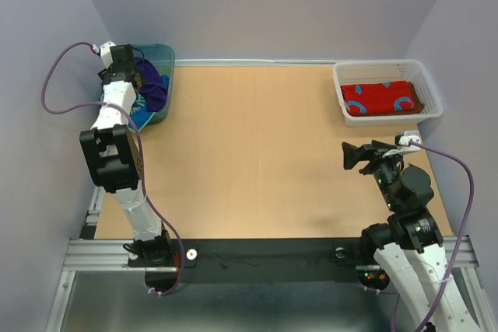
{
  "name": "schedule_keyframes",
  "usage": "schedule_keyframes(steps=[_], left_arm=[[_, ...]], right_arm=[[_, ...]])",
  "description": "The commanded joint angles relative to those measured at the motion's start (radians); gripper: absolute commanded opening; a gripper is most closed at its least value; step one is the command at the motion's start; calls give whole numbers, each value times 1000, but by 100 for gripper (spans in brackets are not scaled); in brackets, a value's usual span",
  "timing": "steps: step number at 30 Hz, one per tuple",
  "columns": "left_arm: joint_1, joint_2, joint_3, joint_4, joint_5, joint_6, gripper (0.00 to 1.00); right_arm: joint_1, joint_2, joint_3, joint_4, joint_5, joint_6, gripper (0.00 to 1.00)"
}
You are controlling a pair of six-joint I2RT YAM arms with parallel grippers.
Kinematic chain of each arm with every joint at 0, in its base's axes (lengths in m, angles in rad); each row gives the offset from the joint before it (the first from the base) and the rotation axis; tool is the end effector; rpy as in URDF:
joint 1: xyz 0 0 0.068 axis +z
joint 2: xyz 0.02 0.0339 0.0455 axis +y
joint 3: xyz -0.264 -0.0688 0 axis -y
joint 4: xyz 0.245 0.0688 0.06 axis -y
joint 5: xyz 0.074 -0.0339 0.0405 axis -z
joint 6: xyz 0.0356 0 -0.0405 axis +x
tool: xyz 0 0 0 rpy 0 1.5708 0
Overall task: Fold and stack the towels
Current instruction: Grab crumpled towel
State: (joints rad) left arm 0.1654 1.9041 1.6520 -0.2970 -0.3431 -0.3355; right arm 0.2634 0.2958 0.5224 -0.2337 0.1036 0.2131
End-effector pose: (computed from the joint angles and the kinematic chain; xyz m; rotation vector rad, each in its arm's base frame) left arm 0.4422 0.0860 0.3038 -0.7130 1.9701 0.2607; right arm 0.0996 0.0230 0.3032 0.0417 1.5848 0.2912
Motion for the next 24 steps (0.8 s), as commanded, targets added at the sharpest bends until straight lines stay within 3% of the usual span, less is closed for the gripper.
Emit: schedule_keyframes(steps=[1,8,18,24], left_arm=[[0,-63,-24,24,-7,-11,70],[8,-129,-151,16,-65,-59,68],[16,-428,-455,125,-113,-97,68],[63,-390,-497,173,-36,-128,68]], right_arm=[[8,2,-15,54,-5,-14,100],[10,-1,-18,56,-4,-15,100],[10,-21,-22,59,-7,-17,100],[16,-30,-24,59,-7,-14,100]])
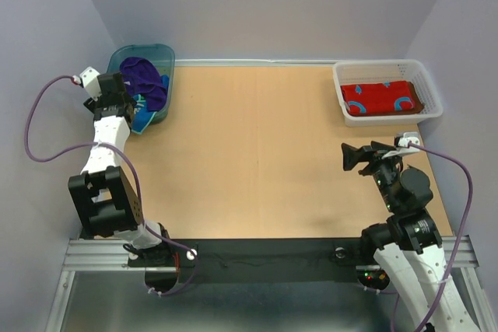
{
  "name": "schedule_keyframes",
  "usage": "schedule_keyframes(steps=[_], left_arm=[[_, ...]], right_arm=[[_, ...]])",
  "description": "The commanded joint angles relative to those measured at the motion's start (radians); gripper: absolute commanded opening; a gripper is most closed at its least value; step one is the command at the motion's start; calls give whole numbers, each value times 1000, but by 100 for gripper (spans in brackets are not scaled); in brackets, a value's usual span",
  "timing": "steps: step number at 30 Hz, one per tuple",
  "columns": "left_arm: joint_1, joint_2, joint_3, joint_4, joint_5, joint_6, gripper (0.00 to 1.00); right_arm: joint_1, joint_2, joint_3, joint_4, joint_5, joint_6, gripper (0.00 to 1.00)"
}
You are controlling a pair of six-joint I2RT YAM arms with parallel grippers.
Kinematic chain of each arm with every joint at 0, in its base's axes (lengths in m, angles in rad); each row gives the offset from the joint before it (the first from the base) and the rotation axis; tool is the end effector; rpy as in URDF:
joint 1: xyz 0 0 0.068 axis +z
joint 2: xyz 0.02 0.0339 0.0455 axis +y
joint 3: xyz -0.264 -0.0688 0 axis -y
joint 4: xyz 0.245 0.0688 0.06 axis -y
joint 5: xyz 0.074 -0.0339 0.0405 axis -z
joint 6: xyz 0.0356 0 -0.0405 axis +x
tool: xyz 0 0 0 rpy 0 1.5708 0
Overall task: Fold and stack the towels
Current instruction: Grab crumpled towel, then move the towel to the center of the board
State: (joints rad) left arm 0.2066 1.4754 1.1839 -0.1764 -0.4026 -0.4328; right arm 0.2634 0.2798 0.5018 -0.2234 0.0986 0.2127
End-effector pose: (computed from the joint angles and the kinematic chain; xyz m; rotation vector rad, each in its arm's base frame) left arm 0.3319 0.0838 0.3152 -0.8638 1.8133 0.2657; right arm 0.0989 0.0230 0.2987 0.0377 1.5794 0.2959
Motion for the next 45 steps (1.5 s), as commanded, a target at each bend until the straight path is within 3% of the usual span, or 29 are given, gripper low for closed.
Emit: schedule_keyframes(steps=[1,9,12,15,19,29,35,42,45], left_arm=[[28,43,-30,76,30,-34,68],[57,137,11,126,74,-70,68],[59,169,37,130,87,-75,60],[59,168,46,130,91,-89,43],[57,148,81,106,67,-72,0],[39,-12,413,26,-39,23,0],[-54,8,669,15,122,25,0],[-326,120,987,15,336,-23,0],[-384,155,1089,15,398,-53,0]], right_arm=[[16,-16,-2,48,0,-16,100],[17,-18,-3,50,0,-18,100],[17,-14,-5,48,-5,-18,100],[17,-11,-6,50,-2,-18,100],[17,-7,-5,48,-2,-16,100],[17,7,-2,50,-3,-19,100],[17,30,3,48,-4,-19,100],[17,87,63,45,21,-36,100],[17,146,133,38,24,-70,100]])
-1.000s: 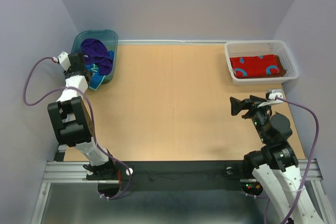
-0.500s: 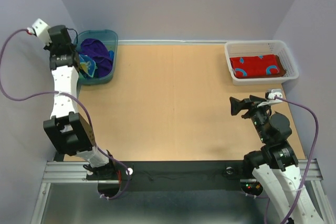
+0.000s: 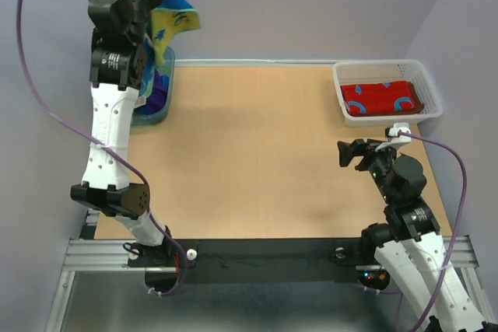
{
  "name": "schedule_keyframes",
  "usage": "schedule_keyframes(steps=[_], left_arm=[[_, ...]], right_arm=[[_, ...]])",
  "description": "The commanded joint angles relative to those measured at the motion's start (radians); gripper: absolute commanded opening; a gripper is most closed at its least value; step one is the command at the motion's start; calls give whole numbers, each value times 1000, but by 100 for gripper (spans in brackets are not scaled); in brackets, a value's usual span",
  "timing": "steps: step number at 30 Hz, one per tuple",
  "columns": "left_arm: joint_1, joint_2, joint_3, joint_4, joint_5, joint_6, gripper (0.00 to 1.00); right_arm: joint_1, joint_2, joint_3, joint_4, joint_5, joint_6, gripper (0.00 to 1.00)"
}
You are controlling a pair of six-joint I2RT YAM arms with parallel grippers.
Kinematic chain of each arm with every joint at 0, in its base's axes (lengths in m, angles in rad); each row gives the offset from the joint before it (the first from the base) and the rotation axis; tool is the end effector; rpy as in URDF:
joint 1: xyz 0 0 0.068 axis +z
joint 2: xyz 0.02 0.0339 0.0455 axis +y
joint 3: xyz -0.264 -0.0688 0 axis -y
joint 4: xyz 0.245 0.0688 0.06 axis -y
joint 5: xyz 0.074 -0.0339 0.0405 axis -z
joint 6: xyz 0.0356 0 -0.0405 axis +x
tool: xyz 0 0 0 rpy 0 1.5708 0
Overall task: Fold and stack the towels
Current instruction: Move the towel to the center of the board
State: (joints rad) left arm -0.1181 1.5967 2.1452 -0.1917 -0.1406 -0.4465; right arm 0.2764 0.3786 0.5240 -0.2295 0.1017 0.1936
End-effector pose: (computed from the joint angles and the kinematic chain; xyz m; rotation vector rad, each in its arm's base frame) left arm 0.3054 -0.0312 0.5945 -0.3218 1.1847 -0.4073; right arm 0.1140 0.0286 0.2968 0.0089 1.6616 0.2731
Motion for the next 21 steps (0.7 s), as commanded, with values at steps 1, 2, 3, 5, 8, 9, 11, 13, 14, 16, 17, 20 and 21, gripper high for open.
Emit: schedule_keyframes(steps=[1,2,3,5,8,9,11,13,14,16,17,20,21], left_arm=[[-98,42,155,40,172,-58,0],[-113,37,153,49,182,-63,0],[-130,31,141,58,191,-67,0],[-188,-15,34,96,237,-81,0],[-253,-145,-264,191,268,-104,0],[-302,-188,-356,239,277,-127,0],[-356,-328,-649,334,263,-164,0],[-437,-461,-906,368,242,-220,0],[-468,-501,-991,379,221,-239,0],[-599,-616,-1150,399,205,-318,0],[-644,-644,-1291,423,210,-340,2],[-837,-733,-1490,413,207,-420,17],[-876,-759,-1527,394,169,-443,21]], right_arm=[[4,65,132,32,21,-71,100],[4,84,160,26,23,-78,100],[4,120,204,18,26,-85,100],[4,152,249,-1,27,-103,100],[4,209,330,-31,6,-131,100],[4,226,350,-39,0,-134,100],[4,259,404,-71,-17,-137,100],[4,292,444,-106,-58,-134,100],[4,304,453,-119,-72,-132,100],[4,327,473,-149,-126,-126,100],[4,348,479,-160,-132,-117,100],[4,385,495,-205,-181,-95,100],[4,414,499,-212,-206,-89,100]])
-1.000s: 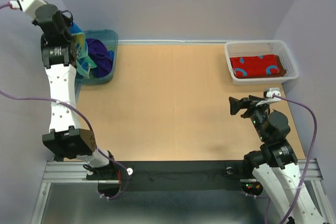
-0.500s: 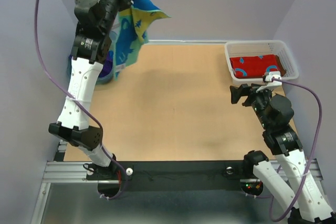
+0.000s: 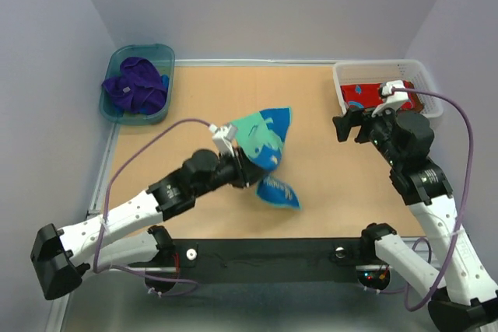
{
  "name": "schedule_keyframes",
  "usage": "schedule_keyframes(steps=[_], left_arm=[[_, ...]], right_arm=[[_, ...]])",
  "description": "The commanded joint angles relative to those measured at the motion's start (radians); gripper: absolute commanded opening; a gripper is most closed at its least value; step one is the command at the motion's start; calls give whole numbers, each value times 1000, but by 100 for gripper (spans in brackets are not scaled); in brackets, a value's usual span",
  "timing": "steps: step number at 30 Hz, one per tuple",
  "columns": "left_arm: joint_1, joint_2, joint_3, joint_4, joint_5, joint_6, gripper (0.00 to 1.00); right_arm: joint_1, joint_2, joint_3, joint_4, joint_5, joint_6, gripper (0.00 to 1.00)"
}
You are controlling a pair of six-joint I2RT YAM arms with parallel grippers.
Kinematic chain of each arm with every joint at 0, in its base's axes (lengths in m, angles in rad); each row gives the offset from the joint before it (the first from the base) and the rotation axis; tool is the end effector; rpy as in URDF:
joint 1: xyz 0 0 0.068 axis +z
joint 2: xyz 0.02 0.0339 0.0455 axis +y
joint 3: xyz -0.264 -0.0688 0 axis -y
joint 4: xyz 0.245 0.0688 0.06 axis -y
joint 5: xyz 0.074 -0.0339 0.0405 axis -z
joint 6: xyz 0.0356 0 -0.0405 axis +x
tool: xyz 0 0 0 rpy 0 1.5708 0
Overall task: Fold and stack the towels
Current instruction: Move the towel to the center of the board, then flatten out the crumpled towel
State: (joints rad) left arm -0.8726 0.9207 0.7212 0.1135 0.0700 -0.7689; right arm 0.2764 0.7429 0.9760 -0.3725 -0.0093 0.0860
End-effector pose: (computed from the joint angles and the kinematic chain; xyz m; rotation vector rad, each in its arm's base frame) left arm 0.1404 -0.1712 0.3245 0.1534 1.8221 -1.2705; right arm 0.1525 0.0436 0.3918 -0.1702 1.7095 0.2770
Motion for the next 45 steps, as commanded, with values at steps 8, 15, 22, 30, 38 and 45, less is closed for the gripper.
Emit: schedule_keyframes(steps=[8,15,22,30,38,45], left_arm=[[-201,-350,-151,-237,-249,-167,82],[45,-41,-32,-295,-218,29,73],[271,411,199,-250,-107,299,74],[362,755,435,-354,-84,508,74],[382,911,564,-417,-47,603,73],[399,963,586,-400,-42,615,71]], right_arm=[[4,271,67,-115,-176,60,94],[4,600,174,-118,-130,-24,70],[4,904,368,-118,-247,-199,56],[4,1141,539,-120,-326,-298,56],[9,1300,618,-123,-376,-333,50],[18,1385,673,-120,-339,-354,49]])
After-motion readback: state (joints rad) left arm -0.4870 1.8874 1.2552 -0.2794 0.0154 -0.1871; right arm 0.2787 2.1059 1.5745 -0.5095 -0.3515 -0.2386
